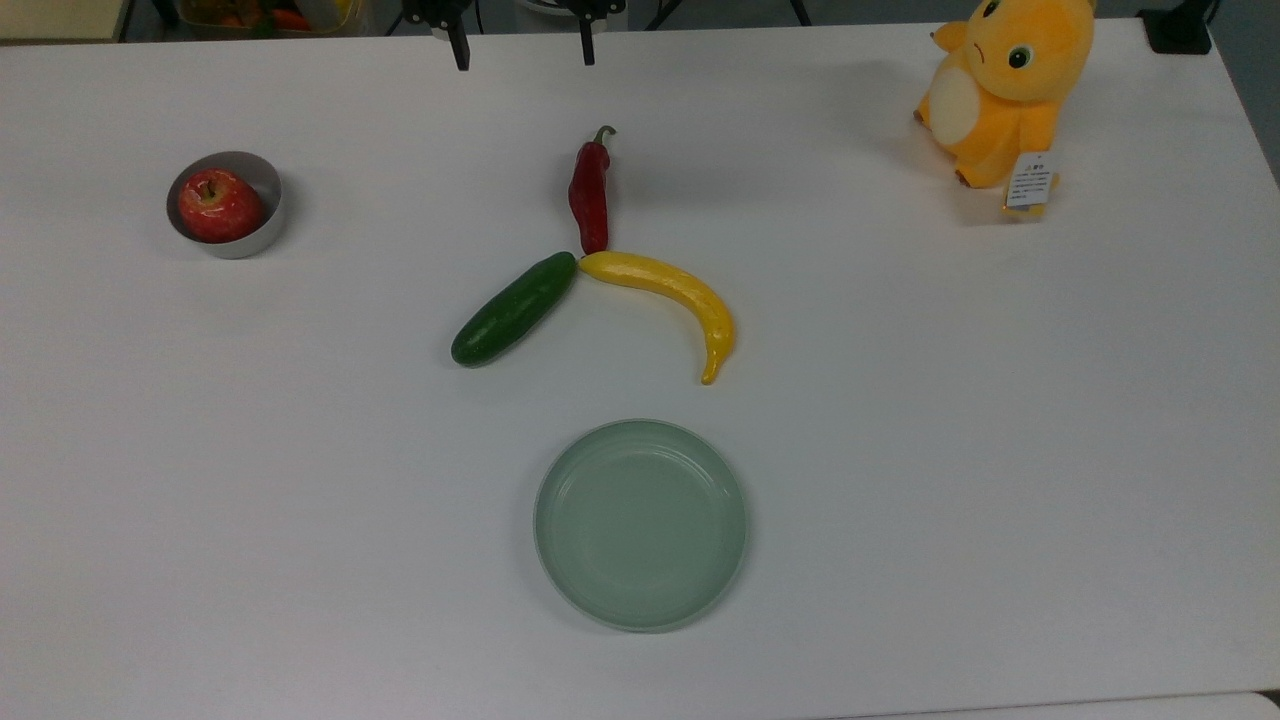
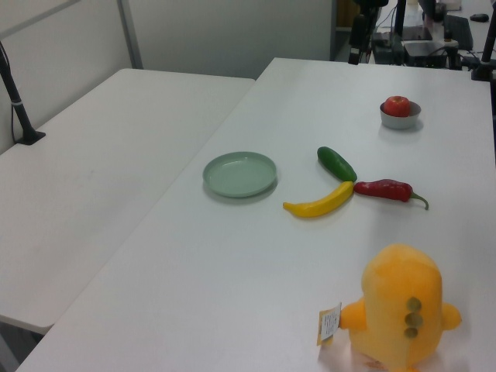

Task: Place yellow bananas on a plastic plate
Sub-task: 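Move the open gripper down over the yellow banana's stem end, then close the gripper on the banana's stem end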

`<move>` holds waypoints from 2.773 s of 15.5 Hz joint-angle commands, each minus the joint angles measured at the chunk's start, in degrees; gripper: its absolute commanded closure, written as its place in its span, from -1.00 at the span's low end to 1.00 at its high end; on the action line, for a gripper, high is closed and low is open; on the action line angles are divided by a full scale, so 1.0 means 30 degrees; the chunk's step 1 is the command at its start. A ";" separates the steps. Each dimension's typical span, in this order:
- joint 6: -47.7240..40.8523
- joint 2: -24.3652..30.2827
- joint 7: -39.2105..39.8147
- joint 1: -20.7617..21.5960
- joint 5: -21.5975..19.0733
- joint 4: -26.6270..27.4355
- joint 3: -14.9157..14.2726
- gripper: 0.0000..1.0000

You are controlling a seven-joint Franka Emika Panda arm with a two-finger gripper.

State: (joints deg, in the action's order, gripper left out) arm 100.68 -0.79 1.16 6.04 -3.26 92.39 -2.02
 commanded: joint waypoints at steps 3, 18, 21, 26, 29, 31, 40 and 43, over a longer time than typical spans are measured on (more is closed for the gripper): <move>-0.0045 0.0352 0.0435 0.0156 -0.0289 0.0520 -0.0059 -1.00; -0.0075 -0.0030 0.7896 0.0215 0.0032 0.2392 0.1023 -1.00; 0.0042 -0.0205 1.0972 0.0215 0.0091 0.2658 0.1083 -1.00; 0.1122 -0.0675 1.2185 0.0739 -0.0025 0.4088 0.1406 -1.00; 0.3317 -0.0995 1.2125 0.0918 0.0004 0.5380 0.1814 -1.00; 0.4112 -0.1550 1.2125 0.0918 0.0004 0.5588 0.1932 -1.00; 0.8740 -0.4977 1.0634 0.1621 0.1087 0.5588 0.2079 -1.00; 0.9445 -0.5827 1.0484 0.1911 0.1205 0.5559 0.2079 -1.00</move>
State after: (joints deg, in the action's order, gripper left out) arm 126.52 -16.43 34.43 10.46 -0.85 108.93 4.39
